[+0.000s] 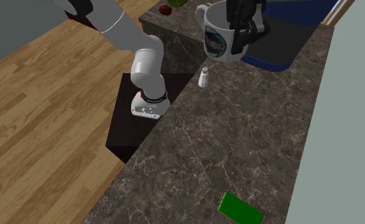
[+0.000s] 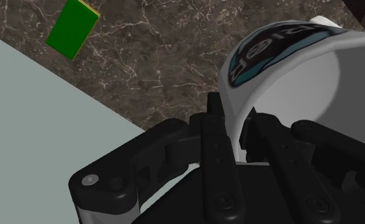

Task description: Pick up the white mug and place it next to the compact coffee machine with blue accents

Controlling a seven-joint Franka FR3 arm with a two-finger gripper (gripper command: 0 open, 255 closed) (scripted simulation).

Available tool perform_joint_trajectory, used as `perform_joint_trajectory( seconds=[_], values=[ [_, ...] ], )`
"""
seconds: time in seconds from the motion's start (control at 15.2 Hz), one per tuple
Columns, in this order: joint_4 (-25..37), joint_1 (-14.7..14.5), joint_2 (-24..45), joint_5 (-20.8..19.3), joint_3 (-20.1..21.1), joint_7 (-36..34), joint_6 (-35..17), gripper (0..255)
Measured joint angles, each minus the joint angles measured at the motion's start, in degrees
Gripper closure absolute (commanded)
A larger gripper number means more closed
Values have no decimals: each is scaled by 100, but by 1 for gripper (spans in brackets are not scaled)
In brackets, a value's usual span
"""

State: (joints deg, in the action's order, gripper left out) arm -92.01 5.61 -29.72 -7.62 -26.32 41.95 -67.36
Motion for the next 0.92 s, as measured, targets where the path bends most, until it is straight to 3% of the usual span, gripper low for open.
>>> perform_joint_trajectory(
  seconds=[0.59, 0.92],
  values=[
    [1351, -119, 639, 179, -186, 163, 745, 255],
    [1420, -222, 792, 389, 206, -390, 701, 255]
  ],
)
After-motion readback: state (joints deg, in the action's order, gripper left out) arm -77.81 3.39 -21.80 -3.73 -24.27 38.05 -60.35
